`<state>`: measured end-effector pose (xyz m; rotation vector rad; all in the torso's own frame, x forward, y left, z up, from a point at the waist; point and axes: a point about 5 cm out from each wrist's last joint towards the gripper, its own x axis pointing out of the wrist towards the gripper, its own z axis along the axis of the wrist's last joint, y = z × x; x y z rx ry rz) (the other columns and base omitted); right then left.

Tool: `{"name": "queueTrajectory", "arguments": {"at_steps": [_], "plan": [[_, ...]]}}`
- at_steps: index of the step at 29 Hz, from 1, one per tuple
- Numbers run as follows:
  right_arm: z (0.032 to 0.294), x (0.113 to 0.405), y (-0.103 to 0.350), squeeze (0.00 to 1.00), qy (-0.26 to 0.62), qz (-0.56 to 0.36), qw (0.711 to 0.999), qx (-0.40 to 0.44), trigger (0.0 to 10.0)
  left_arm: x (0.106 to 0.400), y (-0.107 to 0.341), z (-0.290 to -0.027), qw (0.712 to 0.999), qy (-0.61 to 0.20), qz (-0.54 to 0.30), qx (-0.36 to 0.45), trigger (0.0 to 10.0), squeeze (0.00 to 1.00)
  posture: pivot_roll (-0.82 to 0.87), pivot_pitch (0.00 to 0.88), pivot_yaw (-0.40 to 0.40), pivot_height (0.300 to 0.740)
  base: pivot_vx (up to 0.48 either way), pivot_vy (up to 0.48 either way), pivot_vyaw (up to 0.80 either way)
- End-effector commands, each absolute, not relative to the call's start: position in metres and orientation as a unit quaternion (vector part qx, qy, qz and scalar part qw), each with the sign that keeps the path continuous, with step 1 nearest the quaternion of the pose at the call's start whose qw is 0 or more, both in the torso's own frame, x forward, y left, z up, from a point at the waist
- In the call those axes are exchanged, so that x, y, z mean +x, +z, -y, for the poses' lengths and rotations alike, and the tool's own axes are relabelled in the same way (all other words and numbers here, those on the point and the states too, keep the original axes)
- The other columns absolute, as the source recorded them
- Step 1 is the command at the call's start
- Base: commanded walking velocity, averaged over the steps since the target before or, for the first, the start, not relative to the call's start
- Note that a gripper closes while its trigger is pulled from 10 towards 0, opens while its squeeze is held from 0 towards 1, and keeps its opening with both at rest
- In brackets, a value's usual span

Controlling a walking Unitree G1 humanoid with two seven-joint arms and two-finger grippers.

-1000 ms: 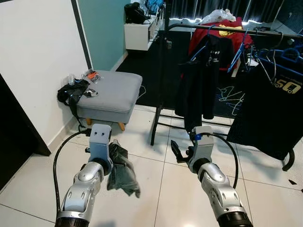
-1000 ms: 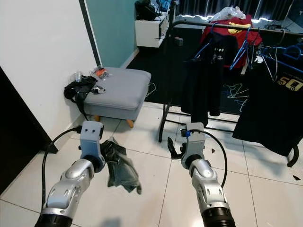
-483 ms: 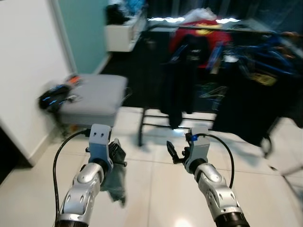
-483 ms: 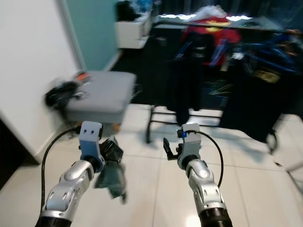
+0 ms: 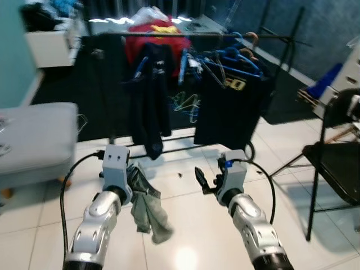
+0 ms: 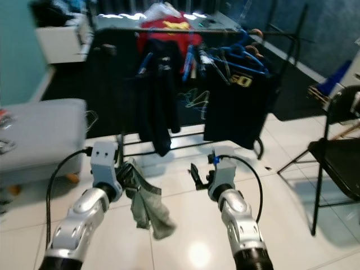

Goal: Hang hanger

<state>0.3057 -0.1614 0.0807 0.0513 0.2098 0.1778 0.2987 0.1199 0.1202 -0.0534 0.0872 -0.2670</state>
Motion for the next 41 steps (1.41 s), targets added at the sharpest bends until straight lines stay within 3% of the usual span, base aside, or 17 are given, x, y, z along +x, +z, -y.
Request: {"name": "queueTrajectory", "arguments": {"at_steps": [1,26,41], "plan": [[0.147,0.307,0.085,0.00,0.109,-0.092,0.989,0.037,10.0,0.297,0.115,-0.132,0.992,-0.115,-0.052,-0.026,10.0,0.00,0.00,0.020,-0.004,0.740,0.398,0.000,0.00],[0.149,0.310,0.092,0.00,0.104,-0.077,0.991,0.042,10.0,0.298,0.119,-0.128,0.991,-0.121,-0.043,-0.032,10.0,0.00,-0.01,0.024,0.000,0.740,0.398,0.000,0.00],[0.149,0.320,0.133,0.00,0.124,0.008,0.992,0.034,10.0,0.297,0.121,-0.124,0.990,-0.135,-0.035,-0.029,10.0,0.00,-0.01,0.027,0.006,0.740,0.410,0.000,-0.22]]}}
